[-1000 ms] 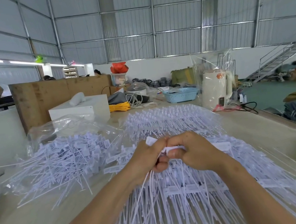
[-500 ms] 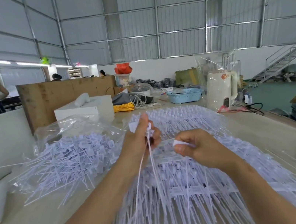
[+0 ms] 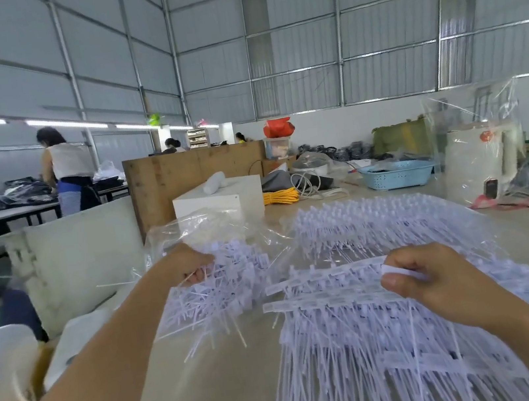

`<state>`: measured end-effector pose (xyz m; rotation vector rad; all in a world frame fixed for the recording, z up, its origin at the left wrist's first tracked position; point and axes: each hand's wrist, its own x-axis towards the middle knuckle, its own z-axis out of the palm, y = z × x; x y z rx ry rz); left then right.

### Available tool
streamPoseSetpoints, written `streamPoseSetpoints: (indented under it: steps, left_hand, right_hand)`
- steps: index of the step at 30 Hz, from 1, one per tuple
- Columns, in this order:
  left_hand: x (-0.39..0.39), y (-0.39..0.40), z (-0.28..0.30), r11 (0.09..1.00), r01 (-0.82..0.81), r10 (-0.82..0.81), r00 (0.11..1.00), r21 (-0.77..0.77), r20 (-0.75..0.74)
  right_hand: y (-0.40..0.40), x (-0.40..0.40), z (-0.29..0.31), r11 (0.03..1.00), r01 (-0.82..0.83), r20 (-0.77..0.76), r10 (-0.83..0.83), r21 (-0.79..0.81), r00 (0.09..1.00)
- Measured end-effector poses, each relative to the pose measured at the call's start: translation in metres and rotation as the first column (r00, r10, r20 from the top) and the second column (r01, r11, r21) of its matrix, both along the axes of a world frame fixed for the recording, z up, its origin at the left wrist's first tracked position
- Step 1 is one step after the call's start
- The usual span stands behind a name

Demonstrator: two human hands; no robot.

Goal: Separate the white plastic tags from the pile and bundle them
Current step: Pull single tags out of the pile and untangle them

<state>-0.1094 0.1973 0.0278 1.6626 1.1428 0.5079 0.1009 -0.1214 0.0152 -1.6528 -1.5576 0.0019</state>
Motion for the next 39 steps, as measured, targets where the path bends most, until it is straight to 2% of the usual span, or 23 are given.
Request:
streamPoseSetpoints:
  steps: [3,7,9,12,16,18,21,22,24,25,26,27,28,29,31,33,36,39]
  left_hand:
    - [0.002,0.019,-0.001,0.954,-0.019,0.096,0.964,0.298,-0.246]
    - [0.014,0.04,0.001,0.791,-0.008,0.266,0.905,0.611,-0.332]
    - [0.015,0.047,-0.001,0.789,0.099,0.274,0.827,0.606,-0.491]
    - [0.017,0.055,-0.004,0.766,0.269,0.301,0.652,0.584,-0.696]
    - [0.025,0.042,-0.001,0.698,0.408,0.461,0.375,0.589,-0.805]
    - [0.03,0.026,0.003,0.693,0.441,0.473,0.32,0.571,-0.821]
    - [0.04,-0.019,0.026,0.742,0.384,0.429,0.358,0.55,-0.829]
    - [0.045,-0.037,0.034,0.722,0.38,0.443,0.387,0.578,-0.808]
    - [0.055,-0.077,0.046,0.594,0.408,0.475,0.519,0.694,-0.711]
    - [0.06,-0.1,0.048,0.515,0.407,0.435,0.634,0.754,-0.639]
    - [0.065,-0.123,0.045,0.475,0.374,0.323,0.768,0.797,-0.553]
    - [0.07,-0.146,0.04,0.499,0.34,0.143,0.875,0.797,-0.463]
    - [0.077,-0.166,0.034,0.563,0.342,-0.076,0.928,0.753,-0.365]
    - [0.084,-0.185,0.026,0.62,0.382,-0.252,0.924,0.686,-0.286]
    - [0.099,-0.209,0.01,0.674,0.456,-0.408,0.886,0.581,-0.222]
    - [0.109,-0.218,-0.006,0.763,0.452,-0.468,0.879,0.462,-0.087]
    - [0.116,-0.218,-0.025,0.873,0.414,-0.471,0.852,0.258,0.227]
    - [0.115,-0.212,-0.037,0.909,0.347,-0.408,0.852,0.229,0.328]
  right_hand:
    - [0.001,0.001,0.001,1.0,0.016,0.02,-0.016,-0.013,1.0]
    - [0.0,-0.002,0.002,0.999,0.018,0.039,-0.017,-0.026,0.999]
    - [0.0,-0.001,0.002,1.0,0.022,0.038,-0.021,-0.021,0.999]
    - [-0.001,-0.001,0.002,0.999,0.035,0.052,-0.034,-0.024,0.998]
    - [-0.001,-0.002,0.002,0.998,0.053,0.044,-0.052,-0.03,0.998]
    - [-0.001,-0.003,0.002,0.997,0.065,0.055,-0.063,-0.042,0.997]
    - [-0.002,-0.005,0.003,0.993,0.104,0.075,-0.1,-0.049,0.992]
    - [-0.002,-0.005,0.003,0.991,0.122,0.088,-0.117,-0.053,0.989]
    - [-0.003,-0.004,0.002,0.982,0.171,0.135,-0.16,-0.077,0.978]
    - [-0.003,-0.003,0.001,0.974,0.205,0.151,-0.189,-0.099,0.97]
    - [-0.003,-0.002,0.0,0.964,0.239,0.159,-0.22,-0.115,0.963]
    - [-0.003,-0.002,-0.001,0.96,0.256,0.148,-0.238,-0.117,0.96]
    - [-0.003,0.0,-0.002,0.961,0.256,0.119,-0.244,-0.108,0.963]
    - [-0.002,0.001,-0.004,0.965,0.243,0.078,-0.236,-0.102,0.969]
    - [0.0,0.003,-0.006,0.976,0.186,-0.008,-0.188,-0.112,0.982]
    - [0.0,0.005,-0.008,0.986,0.126,-0.038,-0.131,-0.11,0.991]
    - [-0.001,0.008,-0.012,0.986,0.111,-0.031,-0.115,-0.124,0.993]
    - [-0.001,0.007,-0.012,0.979,0.109,-0.066,-0.122,-0.173,0.99]
